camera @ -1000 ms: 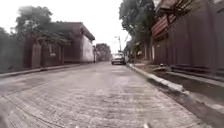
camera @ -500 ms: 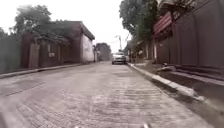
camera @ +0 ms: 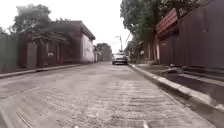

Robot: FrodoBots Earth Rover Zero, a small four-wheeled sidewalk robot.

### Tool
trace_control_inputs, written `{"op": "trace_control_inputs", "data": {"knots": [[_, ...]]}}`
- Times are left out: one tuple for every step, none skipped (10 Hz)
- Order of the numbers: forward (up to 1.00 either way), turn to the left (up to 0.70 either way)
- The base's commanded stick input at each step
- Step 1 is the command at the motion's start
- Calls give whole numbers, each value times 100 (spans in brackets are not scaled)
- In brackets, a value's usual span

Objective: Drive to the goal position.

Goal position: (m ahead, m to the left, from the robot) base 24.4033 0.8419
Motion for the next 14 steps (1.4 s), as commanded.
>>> {"op": "trace_control_inputs", "data": {"knots": [[70, 0], [70, 0], [70, 0], [70, 0], [70, 0], [70, 0], [70, 0], [70, 0], [70, 0], [70, 0], [70, 0], [70, 0], [70, 0], [70, 0]]}}
